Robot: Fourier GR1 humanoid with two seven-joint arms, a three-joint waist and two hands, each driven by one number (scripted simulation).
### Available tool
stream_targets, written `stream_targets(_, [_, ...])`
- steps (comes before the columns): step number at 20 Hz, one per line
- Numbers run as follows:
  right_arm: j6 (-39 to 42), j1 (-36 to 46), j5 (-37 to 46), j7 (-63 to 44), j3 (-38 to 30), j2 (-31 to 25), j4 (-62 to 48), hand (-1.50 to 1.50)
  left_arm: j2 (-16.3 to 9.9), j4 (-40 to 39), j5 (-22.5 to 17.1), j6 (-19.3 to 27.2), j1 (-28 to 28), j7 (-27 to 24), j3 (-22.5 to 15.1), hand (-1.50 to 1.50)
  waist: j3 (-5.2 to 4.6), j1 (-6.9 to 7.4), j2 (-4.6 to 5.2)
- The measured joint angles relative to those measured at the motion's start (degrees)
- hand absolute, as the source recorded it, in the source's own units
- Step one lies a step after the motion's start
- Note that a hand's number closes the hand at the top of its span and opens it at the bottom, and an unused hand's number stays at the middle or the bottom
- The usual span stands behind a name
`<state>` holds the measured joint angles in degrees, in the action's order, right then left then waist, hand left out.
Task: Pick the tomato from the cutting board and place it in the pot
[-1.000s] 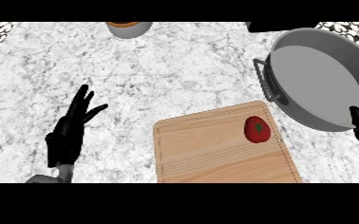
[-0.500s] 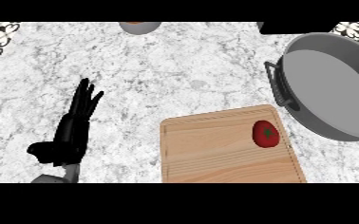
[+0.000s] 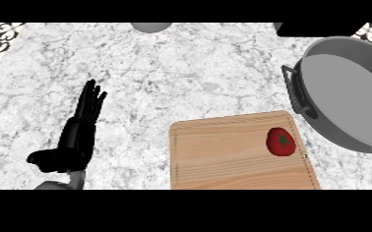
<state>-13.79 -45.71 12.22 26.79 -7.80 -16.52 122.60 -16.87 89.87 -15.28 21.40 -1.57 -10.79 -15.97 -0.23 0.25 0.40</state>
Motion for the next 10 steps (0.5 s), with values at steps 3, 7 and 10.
stream_targets(3, [0.9,-0.4,7.1,-9.8,3.1,-1.6,3.1,-1.50,0.7,-0.5,0.4,-0.1,-0.2,-0.2,-0.5,0.00,0.01,0.47,0.11])
stream_targets(7, [3.4,4.1,15.3,-23.1,8.3,-1.7,6.0,-1.50,1.1,-0.4,0.6,-0.6,-0.6,0.5,-0.3,0.00,0.07,0.63,-0.01])
stream_targets(10, [5.9,10.8,19.7,-31.4,12.0,-0.8,5.4,-1.50,1.9,-2.2,1.0,-1.1,-1.3,-0.3,0.3,0.00,0.13,0.49,-0.09])
